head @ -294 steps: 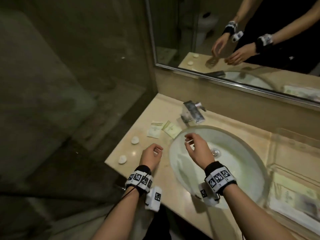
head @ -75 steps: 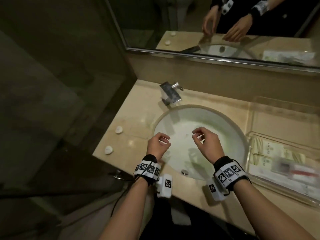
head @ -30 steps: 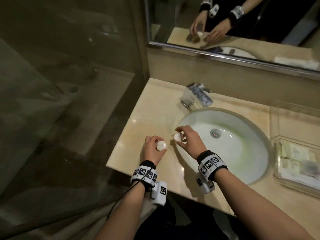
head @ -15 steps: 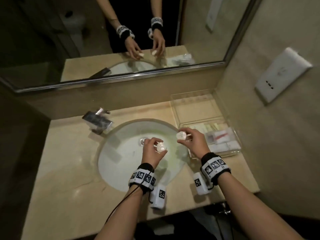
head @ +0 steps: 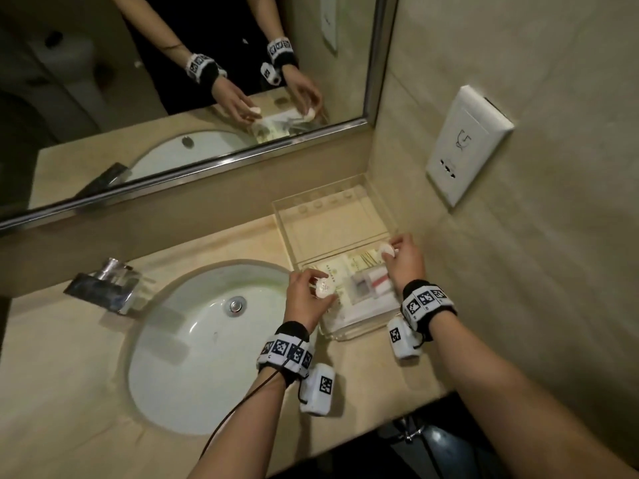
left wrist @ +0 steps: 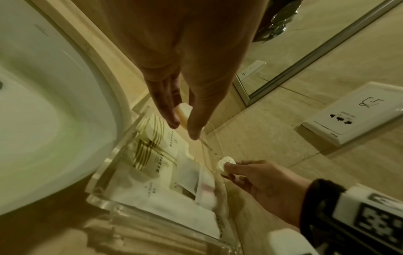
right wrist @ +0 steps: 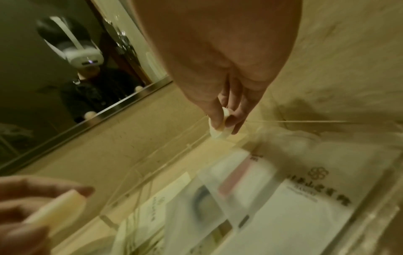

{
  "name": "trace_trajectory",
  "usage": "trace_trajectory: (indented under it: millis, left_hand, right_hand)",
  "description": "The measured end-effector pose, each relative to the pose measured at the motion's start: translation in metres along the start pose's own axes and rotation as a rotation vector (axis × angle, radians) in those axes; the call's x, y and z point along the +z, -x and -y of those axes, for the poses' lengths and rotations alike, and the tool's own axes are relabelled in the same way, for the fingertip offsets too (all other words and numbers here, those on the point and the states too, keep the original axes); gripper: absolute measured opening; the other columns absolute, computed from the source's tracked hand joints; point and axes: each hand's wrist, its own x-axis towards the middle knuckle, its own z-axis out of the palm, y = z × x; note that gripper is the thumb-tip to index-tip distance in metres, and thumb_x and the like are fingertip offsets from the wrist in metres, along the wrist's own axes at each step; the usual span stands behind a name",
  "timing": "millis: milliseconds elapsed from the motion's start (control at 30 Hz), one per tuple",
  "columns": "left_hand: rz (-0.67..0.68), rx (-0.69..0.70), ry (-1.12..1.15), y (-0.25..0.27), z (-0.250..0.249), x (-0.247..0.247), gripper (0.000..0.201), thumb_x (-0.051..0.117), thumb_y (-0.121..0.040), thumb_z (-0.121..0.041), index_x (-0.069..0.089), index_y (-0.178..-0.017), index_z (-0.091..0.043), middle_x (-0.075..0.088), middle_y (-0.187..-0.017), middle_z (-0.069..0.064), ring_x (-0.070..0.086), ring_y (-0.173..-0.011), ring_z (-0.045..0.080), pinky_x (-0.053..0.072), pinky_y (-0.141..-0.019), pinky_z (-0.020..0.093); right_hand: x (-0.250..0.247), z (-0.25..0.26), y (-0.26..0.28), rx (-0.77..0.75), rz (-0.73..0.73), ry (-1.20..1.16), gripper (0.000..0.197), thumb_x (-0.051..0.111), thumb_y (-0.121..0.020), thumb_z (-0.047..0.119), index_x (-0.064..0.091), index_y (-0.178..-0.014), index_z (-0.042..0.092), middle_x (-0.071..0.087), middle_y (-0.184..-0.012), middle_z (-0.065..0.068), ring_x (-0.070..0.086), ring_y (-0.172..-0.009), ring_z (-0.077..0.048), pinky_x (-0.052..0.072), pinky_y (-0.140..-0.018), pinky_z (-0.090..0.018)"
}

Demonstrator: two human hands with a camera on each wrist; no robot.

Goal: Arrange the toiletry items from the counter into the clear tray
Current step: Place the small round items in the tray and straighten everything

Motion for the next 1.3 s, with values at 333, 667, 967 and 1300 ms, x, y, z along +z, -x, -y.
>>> trace_trajectory:
  millis: [333, 667, 967, 1300]
  left_hand:
    - [0.020, 0.018, 0.024, -0.011, 0.010, -0.007, 0.037, 0.081, -0.070, -0.009, 0.064, -0.102, -0.015, 0.050, -0.109, 0.005, 0.058, -0.089, 0.017, 0.050, -0.069, 0.010]
    - [0.053, 0.034, 0.036, -0.024, 0.016, -0.008, 0.037, 0.082, -0.070, -0.010, 0.064, -0.103, -0.014, 0.051, -0.110, 0.006, 0.057, -0.090, 0.015, 0.046, -0.069, 0.005]
    - [0.100, 0.062, 0.040, -0.035, 0.002, -0.001, 0.033, 0.082, -0.071, -0.015, 0.065, -0.099, -0.022, 0.049, -0.104, 0.003, 0.056, -0.082, 0.013, 0.049, -0.069, 0.011]
    - [0.222, 0.049, 0.039, -0.054, -0.019, 0.024, 0.035, 0.073, -0.077, -0.005, 0.060, -0.108, -0.014, 0.049, -0.117, 0.005, 0.058, -0.076, 0.016, 0.050, -0.068, 0.014]
  right_hand:
    - [0.017, 0.004, -0.015, 0.023, 0.036, 0.250, 0.031, 0.049, -0.093, -0.002, 0.048, -0.123, 0.006, 0.063, -0.113, -0.013, 0.065, -0.094, -0.030, 0.057, -0.077, -0.039]
    - [0.017, 0.006, -0.015, -0.144, -0.023, 0.452, 0.021, 0.066, -0.087, 0.006, 0.060, -0.106, 0.011, 0.057, -0.114, -0.006, 0.054, -0.103, -0.024, 0.052, -0.084, -0.037]
    - [0.019, -0.001, -0.022, -0.109, 0.016, 0.419, 0.018, 0.069, -0.086, 0.011, 0.060, -0.101, 0.012, 0.057, -0.111, -0.007, 0.056, -0.098, -0.023, 0.053, -0.083, -0.039]
    - [0.004, 0.015, 0.009, 0.021, 0.216, -0.249, 0.013, 0.070, -0.087, 0.027, 0.066, -0.094, 0.016, 0.070, -0.089, -0.006, 0.069, -0.074, -0.020, 0.062, -0.058, -0.042]
